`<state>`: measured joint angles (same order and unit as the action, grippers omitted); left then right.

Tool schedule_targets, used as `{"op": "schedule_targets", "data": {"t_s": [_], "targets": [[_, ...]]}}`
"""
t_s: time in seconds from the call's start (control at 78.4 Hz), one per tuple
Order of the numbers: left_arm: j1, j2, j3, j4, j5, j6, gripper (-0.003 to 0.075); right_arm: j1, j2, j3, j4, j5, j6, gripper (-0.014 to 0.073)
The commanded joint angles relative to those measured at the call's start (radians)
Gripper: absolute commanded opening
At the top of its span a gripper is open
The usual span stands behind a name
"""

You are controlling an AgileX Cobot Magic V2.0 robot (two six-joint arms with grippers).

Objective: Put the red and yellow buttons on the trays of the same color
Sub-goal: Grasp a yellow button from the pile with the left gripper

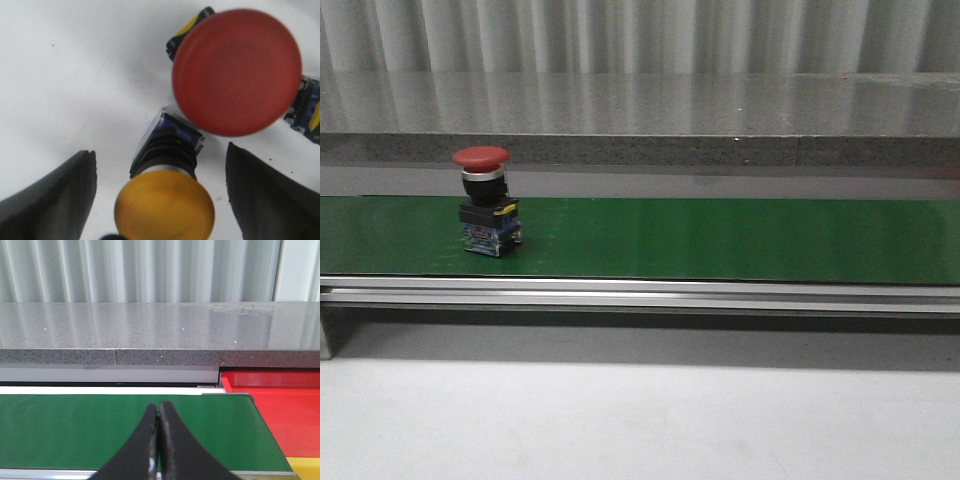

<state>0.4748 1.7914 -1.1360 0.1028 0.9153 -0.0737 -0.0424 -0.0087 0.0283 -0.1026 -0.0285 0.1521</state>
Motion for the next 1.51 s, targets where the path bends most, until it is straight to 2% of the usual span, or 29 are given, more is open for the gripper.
{"op": "schedule_targets", "data": {"t_s": [0.0, 0.077, 0.166, 0.319, 0.625, 0.842, 0.957, 1.199, 1.492], "targets": [[0.004, -0.037, -0.027, 0.004, -0.025, -0.012, 0.0452, -0.001, -0.018, -0.020, -0.008, -0.072, -0.003, -0.0067], [0.004, -0.037, -0.027, 0.004, -0.031, -0.012, 0.0370, -0.001, -0.018, -0.020, -0.008, -0.072, -0.003, -0.0067], [0.004, -0.037, -0.027, 0.004, -0.030, -0.012, 0.0239, -0.001, -0.018, -0.020, -0.008, -0.072, -0.003, -0.0067], [0.004, -0.039, -0.027, 0.004, -0.030, -0.012, 0.0153, -0.001, -0.018, -0.020, -0.008, -0.072, -0.003, -0.0067], [-0.024, -0.150, -0.027, 0.002, 0.007, -0.012, 0.0146, -0.001, -0.018, -0.020, -0.008, -0.072, -0.003, -0.0067], [-0.100, -0.348, -0.031, 0.007, 0.005, -0.012, 0.0146, -0.001, -0.018, -0.020, -0.008, -0.072, -0.003, -0.0067], [-0.148, -0.389, -0.066, 0.007, 0.014, -0.012, 0.0146, -0.001, -0.018, -0.020, -0.008, -0.072, -0.003, -0.0067], [-0.314, -0.342, -0.175, 0.005, 0.063, -0.005, 0.0146, -0.001, -0.018, -0.020, -0.008, -0.072, -0.003, -0.0067], [-0.470, -0.218, -0.208, -0.027, 0.059, -0.005, 0.0146, -0.001, -0.018, -0.020, -0.008, -0.072, -0.003, -0.0067]]}}
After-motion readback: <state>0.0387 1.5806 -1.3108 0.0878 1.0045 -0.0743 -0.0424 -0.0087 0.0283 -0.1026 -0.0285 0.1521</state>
